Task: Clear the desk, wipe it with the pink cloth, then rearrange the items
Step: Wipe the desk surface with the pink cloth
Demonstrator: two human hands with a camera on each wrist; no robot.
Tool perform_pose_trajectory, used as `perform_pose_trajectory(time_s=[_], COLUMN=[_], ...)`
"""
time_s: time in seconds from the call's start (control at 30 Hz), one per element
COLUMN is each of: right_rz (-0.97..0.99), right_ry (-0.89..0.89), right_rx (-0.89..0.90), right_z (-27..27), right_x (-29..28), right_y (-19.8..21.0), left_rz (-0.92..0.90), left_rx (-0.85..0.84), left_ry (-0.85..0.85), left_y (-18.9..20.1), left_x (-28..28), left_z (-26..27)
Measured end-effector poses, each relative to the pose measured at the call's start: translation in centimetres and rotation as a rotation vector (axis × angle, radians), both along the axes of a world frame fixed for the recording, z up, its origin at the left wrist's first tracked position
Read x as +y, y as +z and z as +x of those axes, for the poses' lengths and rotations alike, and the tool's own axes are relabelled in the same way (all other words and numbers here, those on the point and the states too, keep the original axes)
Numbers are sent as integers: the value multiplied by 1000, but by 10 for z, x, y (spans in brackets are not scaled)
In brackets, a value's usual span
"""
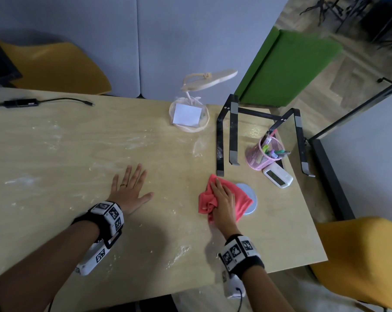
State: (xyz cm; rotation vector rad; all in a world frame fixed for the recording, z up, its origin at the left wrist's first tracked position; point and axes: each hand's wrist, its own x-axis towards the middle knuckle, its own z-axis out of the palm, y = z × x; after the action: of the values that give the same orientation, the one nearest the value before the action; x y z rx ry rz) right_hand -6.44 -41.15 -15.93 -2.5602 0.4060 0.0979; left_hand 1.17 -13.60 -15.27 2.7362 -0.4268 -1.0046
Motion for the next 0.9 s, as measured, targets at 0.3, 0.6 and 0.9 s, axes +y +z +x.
perform_pose_trajectory(time_s=[0.3, 0.6, 0.9], right_rz=[428, 198, 232], right_ry=[-343, -89, -243], right_rx=[-183, -140, 84], right_z=[10, 12, 41], right_x=[-14, 40, 90], right_y=[46, 12, 1], left_rz=[-31, -31, -14], left_rx=[8, -13, -150], left_ry=[-1, 5, -24], left_y=[1, 0, -12], left_x=[3, 2, 4], left_z=[1, -1, 7])
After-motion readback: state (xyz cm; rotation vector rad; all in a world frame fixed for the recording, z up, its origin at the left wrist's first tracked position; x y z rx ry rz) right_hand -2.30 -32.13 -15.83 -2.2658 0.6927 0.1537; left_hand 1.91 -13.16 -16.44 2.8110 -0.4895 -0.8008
